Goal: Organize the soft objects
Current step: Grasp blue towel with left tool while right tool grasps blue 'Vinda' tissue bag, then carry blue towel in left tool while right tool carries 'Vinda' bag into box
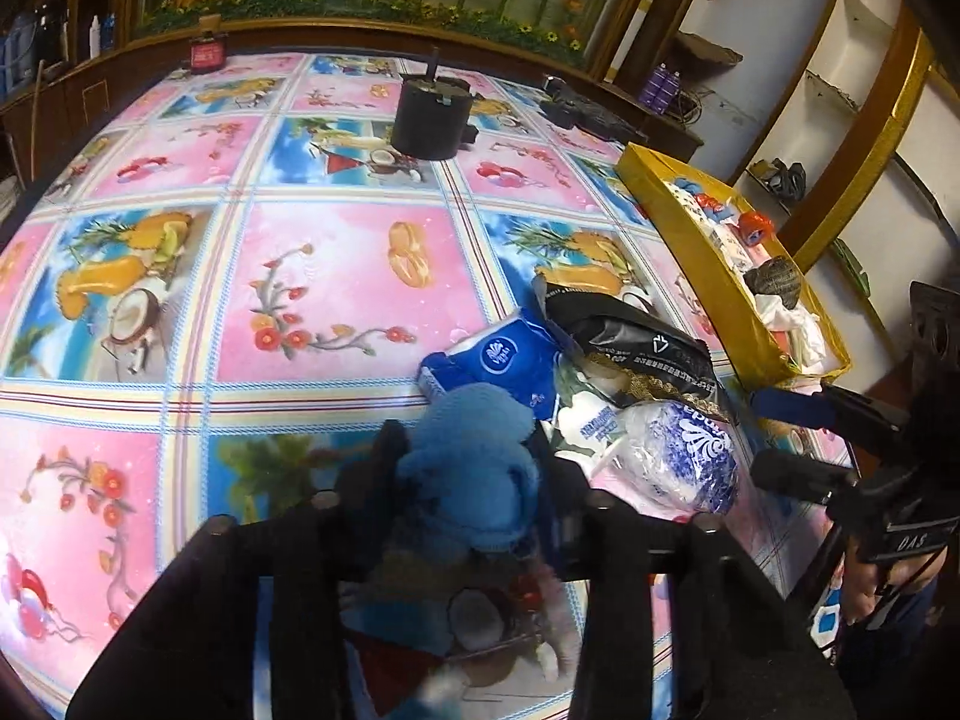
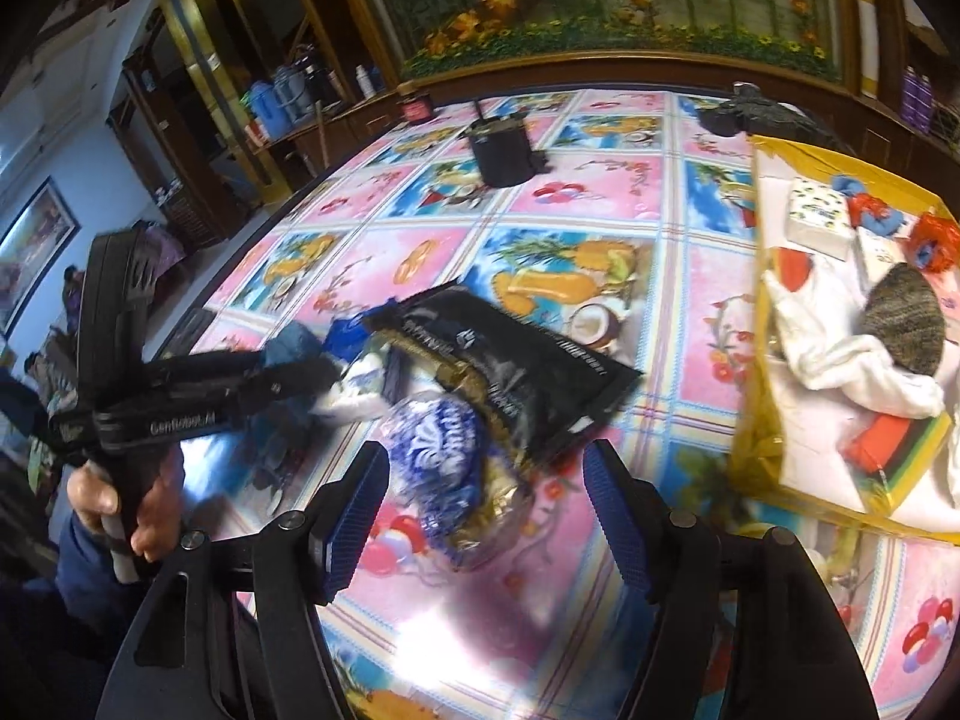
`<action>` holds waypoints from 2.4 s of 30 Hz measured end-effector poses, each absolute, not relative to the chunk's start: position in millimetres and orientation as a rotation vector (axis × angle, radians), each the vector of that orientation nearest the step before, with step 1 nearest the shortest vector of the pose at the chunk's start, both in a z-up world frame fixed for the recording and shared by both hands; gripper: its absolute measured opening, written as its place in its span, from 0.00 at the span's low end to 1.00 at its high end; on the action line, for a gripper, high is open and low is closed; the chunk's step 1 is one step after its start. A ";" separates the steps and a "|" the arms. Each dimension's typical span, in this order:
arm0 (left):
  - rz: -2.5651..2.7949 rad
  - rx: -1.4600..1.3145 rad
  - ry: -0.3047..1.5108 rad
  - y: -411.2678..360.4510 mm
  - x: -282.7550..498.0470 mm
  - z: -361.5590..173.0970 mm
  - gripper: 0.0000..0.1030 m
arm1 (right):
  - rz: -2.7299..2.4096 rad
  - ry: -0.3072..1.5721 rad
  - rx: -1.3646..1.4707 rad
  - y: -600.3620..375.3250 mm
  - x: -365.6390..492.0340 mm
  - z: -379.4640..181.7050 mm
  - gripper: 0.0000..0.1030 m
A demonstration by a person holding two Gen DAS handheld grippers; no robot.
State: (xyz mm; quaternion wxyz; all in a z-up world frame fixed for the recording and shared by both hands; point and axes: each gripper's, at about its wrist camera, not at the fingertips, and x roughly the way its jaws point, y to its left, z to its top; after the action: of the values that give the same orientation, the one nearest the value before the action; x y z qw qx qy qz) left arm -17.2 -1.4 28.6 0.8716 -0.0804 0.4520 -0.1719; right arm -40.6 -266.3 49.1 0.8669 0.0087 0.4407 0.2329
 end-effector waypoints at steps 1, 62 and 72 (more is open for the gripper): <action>-0.360 -0.166 0.943 0.2 -18.3 30.0 0.33 | 0.501 0.927 0.008 -262.9 -41.0 47.8 0.66; -0.625 -0.009 0.845 -189.2 26.8 116.1 0.32 | 0.355 0.728 0.232 -401.6 -63.2 91.4 0.45; -0.620 -0.072 0.873 -255.4 91.2 100.8 0.32 | 0.108 0.672 0.407 -470.1 -7.1 100.8 0.45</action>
State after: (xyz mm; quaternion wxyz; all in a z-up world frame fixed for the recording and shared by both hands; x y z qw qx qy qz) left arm 91.2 -255.4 100.8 0.8594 -0.0344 0.4160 -0.2955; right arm -7.1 -470.1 100.8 0.9224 0.1983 0.3271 0.0527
